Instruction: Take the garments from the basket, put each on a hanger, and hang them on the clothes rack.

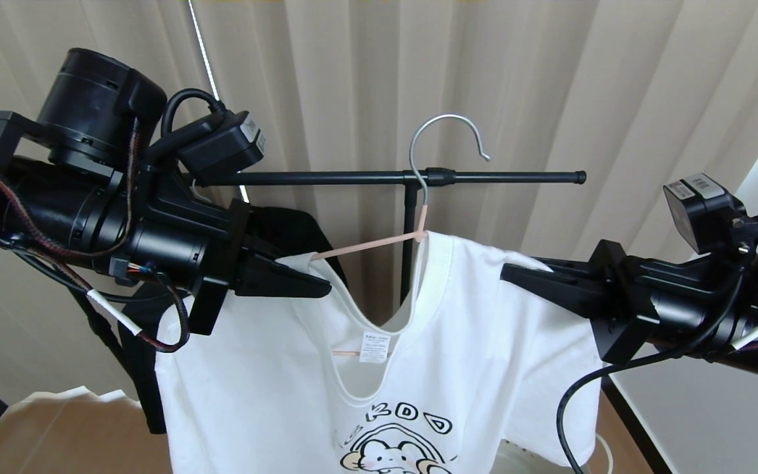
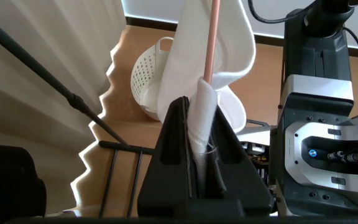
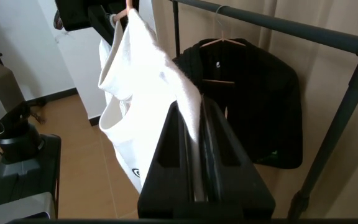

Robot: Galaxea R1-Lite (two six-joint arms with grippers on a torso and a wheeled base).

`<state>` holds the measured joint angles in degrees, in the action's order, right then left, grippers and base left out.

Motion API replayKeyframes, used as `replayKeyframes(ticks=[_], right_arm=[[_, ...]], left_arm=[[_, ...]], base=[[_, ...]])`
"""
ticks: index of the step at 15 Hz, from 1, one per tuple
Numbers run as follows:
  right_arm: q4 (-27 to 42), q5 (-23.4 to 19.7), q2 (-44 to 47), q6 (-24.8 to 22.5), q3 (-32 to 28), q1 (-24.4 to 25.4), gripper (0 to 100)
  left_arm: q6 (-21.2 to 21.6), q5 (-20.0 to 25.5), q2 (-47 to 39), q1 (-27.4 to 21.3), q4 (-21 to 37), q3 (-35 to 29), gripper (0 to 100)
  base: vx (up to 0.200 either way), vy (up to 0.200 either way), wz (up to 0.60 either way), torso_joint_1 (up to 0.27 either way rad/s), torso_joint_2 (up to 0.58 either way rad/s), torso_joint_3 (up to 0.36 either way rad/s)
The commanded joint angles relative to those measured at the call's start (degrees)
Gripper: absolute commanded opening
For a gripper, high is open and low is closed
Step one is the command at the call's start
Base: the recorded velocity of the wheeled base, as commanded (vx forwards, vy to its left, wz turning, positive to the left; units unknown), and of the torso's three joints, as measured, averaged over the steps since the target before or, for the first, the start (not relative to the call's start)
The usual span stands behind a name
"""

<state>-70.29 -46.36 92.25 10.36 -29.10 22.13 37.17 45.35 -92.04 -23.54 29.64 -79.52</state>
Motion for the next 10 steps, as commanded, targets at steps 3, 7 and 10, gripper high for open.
replayKeyframes(ticks=[3, 7, 10], right_arm=[[0.1, -0.3, 0.0, -4.7, 0.7, 0.0, 0], [0.5, -0.7, -0.5, -5.3, 0.8, 0.0, 100], [0.5, -0.6, -0.6, -5.4, 0.8, -0.8, 100]], left_arm=[[-0.1, 0.0, 0.2, 0.0, 0.0, -0.1, 0], [-0.1, -0.1, 0.2, 0.1, -0.1, -0.1, 0], [-0.1, -0.4, 0.9, 0.2, -1.0, 0.2, 0]], base=[[0.000, 0.000, 0.00, 0.000, 0.00, 0.000], [0.000, 0.000, 0.00, 0.000, 0.00, 0.000], [0.000, 0.000, 0.00, 0.000, 0.00, 0.000]])
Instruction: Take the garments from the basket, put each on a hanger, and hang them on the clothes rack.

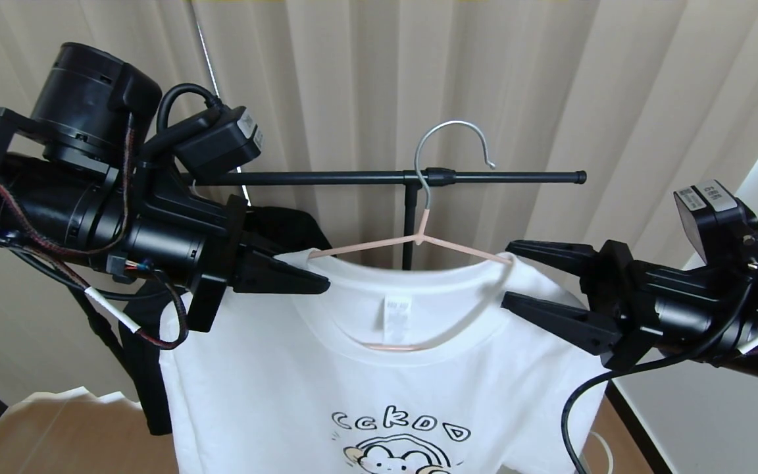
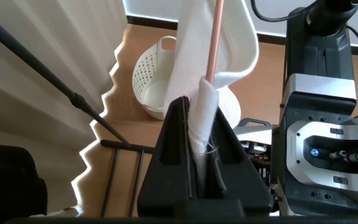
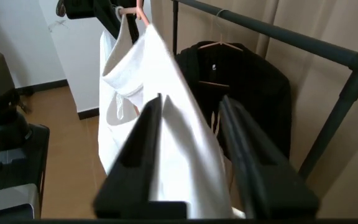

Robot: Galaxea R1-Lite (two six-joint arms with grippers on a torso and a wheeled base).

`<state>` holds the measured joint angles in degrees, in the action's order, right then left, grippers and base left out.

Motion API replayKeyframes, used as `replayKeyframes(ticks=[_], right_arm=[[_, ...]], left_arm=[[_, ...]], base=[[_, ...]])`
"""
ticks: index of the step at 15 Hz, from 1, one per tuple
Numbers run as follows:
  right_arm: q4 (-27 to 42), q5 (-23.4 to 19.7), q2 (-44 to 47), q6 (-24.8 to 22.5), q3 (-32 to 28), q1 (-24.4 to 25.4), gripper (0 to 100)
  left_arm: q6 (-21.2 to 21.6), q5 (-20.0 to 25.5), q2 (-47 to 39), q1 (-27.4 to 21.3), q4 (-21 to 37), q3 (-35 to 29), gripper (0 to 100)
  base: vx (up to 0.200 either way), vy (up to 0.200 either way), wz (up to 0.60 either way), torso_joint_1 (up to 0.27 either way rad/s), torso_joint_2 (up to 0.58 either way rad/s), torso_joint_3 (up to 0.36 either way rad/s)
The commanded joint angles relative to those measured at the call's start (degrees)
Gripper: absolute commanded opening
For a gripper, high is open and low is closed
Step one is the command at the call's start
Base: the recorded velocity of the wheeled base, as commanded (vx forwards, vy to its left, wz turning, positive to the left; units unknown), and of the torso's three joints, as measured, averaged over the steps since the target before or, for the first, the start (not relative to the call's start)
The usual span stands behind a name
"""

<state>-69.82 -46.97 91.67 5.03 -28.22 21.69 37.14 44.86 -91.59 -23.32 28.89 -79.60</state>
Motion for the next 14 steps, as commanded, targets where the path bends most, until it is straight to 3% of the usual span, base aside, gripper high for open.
replayKeyframes(ticks=[1, 4, 10, 11, 14], right_arm=[[-0.1, 0.0, 0.1, -0.2, -0.3, -1.5, 100], [-0.1, 0.0, -0.2, -0.3, -0.9, -4.5, 100], [-0.1, 0.0, 0.1, -1.5, -0.3, -6.3, 100], [-0.1, 0.0, 1.1, -4.1, 0.0, -7.2, 100], [0.0, 0.0, 5.6, -17.6, 1.9, -8.7, 100]], left_arm=[[-0.1, 0.0, 0.8, 0.2, -0.4, 0.4, 0], [-0.1, 0.1, 2.2, 1.6, -1.6, 2.0, 0], [-0.4, 0.1, 4.9, 4.9, -10.6, 9.2, 0], [-0.4, 0.1, 5.8, 5.8, -12.1, 10.5, 0], [-0.4, 0.1, 7.7, 8.1, -16.1, 14.4, 0]], base=[[0.000, 0.000, 0.00, 0.000, 0.00, 0.000], [0.000, 0.000, 0.00, 0.000, 0.00, 0.000], [0.000, 0.000, 0.00, 0.000, 0.00, 0.000], [0.000, 0.000, 0.00, 0.000, 0.00, 0.000], [0.000, 0.000, 0.00, 0.000, 0.00, 0.000]])
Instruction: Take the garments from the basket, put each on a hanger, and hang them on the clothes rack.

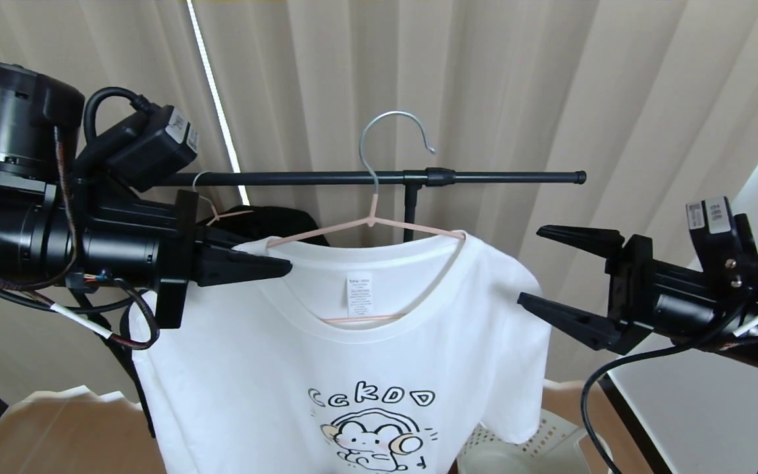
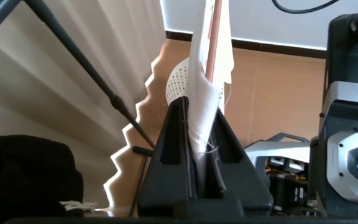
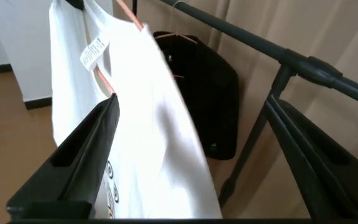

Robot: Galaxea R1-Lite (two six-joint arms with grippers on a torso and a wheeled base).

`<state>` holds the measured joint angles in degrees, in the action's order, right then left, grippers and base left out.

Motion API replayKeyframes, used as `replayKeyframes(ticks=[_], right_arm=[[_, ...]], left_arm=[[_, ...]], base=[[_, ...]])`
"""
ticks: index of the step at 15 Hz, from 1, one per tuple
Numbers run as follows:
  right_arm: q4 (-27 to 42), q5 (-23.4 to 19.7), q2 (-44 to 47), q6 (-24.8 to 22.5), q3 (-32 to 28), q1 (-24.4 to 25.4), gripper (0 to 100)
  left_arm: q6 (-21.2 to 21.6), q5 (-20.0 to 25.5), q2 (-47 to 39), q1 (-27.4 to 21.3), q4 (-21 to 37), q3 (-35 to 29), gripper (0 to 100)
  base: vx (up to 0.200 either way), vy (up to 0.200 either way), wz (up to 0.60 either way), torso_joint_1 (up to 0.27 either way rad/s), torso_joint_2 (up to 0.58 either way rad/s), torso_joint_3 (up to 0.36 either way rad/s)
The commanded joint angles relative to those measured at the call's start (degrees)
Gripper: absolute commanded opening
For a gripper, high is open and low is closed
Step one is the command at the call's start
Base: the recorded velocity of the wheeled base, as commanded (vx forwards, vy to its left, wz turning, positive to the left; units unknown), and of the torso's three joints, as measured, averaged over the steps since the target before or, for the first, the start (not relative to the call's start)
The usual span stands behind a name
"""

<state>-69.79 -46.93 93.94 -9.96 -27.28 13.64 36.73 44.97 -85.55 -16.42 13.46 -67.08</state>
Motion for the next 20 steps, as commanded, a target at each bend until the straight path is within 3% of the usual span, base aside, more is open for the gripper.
replayKeyframes(ticks=[1, 3, 6, 16, 17, 20], right_arm=[[0.0, -0.1, 4.6, -6.2, 1.4, -1.1, 100], [0.1, 0.0, 6.4, -9.6, 1.4, -1.7, 100], [0.1, 0.0, 9.2, -9.6, 1.0, -1.8, 100], [0.1, 0.0, 15.0, -10.9, -0.8, -3.4, 100], [0.1, 0.0, 14.9, -11.0, -0.8, -3.4, 0], [0.1, 0.0, 14.8, -10.9, -1.4, -4.4, 0]], left_arm=[[-0.1, -0.1, 2.8, 1.7, -2.0, 3.3, 0], [-0.1, -0.1, 5.0, 1.9, -4.8, 6.3, 0], [-0.9, -0.1, 7.9, 2.4, -7.9, 9.6, 0], [-1.0, -0.9, 10.5, 2.4, -8.6, 12.2, 0], [-1.0, -0.9, 10.6, 2.4, -8.6, 12.3, 0], [-1.0, -0.9, 10.6, 2.4, -8.6, 12.3, 0]], base=[[0.000, 0.000, 0.00, 0.000, 0.00, 0.000], [0.000, 0.000, 0.00, 0.000, 0.00, 0.000], [0.000, 0.000, 0.00, 0.000, 0.00, 0.000], [0.000, 0.000, 0.00, 0.000, 0.00, 0.000], [0.000, 0.000, 0.00, 0.000, 0.00, 0.000], [0.000, 0.000, 0.00, 0.000, 0.00, 0.000]])
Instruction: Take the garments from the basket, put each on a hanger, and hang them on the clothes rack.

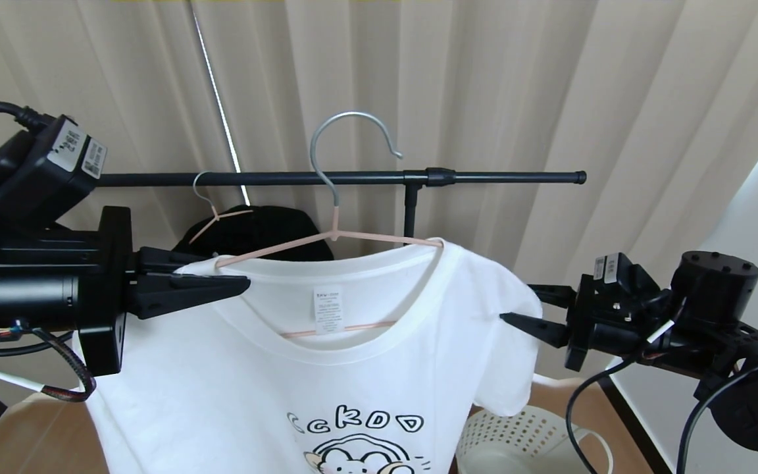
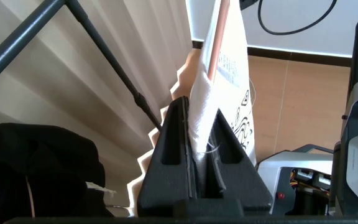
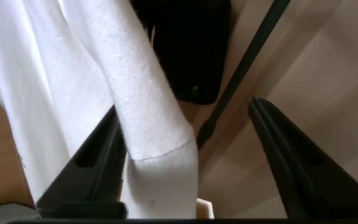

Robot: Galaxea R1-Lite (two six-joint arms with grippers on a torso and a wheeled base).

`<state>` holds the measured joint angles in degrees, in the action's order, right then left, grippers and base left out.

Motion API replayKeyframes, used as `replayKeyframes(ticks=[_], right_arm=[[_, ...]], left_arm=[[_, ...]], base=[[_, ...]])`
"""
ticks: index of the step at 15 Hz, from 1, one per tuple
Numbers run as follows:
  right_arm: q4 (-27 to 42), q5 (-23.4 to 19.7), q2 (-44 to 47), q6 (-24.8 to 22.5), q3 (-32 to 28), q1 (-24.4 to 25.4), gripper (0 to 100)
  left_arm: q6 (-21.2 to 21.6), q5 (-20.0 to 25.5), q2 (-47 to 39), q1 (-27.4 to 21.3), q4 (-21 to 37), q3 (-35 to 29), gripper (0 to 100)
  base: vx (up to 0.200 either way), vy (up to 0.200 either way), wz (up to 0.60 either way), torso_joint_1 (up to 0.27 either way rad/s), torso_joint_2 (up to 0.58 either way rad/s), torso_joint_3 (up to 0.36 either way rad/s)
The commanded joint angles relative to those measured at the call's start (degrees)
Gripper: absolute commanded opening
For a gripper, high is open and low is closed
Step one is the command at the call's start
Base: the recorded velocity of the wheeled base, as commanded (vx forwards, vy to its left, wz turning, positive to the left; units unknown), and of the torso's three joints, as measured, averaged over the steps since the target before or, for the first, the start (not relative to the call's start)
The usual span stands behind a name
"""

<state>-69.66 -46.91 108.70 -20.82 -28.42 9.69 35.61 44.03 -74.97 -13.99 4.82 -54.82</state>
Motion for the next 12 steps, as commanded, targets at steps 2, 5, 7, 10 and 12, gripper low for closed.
replayKeyframes(ticks=[2, 5, 7, 10, 12], right_arm=[[0.0, -0.1, -0.2, 0.0, -0.4, -1.3, 0], [0.0, -0.1, 0.1, 0.1, -1.0, -2.5, 0], [0.0, -0.1, 0.0, 0.1, -1.2, -2.7, 0], [0.7, -0.1, -0.3, 0.2, -1.3, -2.7, 0], [3.4, -0.1, -1.0, 0.2, -2.1, -2.7, 0]], left_arm=[[-0.3, 0.0, 0.0, 0.8, 0.0, 0.1, 0], [-0.3, 0.0, 0.4, 2.5, 0.0, 0.2, 0], [-0.3, 0.0, 0.7, 2.6, 0.0, 0.5, 0], [-0.3, 0.0, 0.7, 3.2, 0.0, 0.6, 0], [-0.9, 0.0, 0.8, 3.4, 0.0, 0.6, 0]], base=[[0.000, 0.000, 0.00, 0.000, 0.00, 0.000], [0.000, 0.000, 0.00, 0.000, 0.00, 0.000], [0.000, 0.000, 0.00, 0.000, 0.00, 0.000], [0.000, 0.000, 0.00, 0.000, 0.00, 0.000], [0.000, 0.000, 0.00, 0.000, 0.00, 0.000]])
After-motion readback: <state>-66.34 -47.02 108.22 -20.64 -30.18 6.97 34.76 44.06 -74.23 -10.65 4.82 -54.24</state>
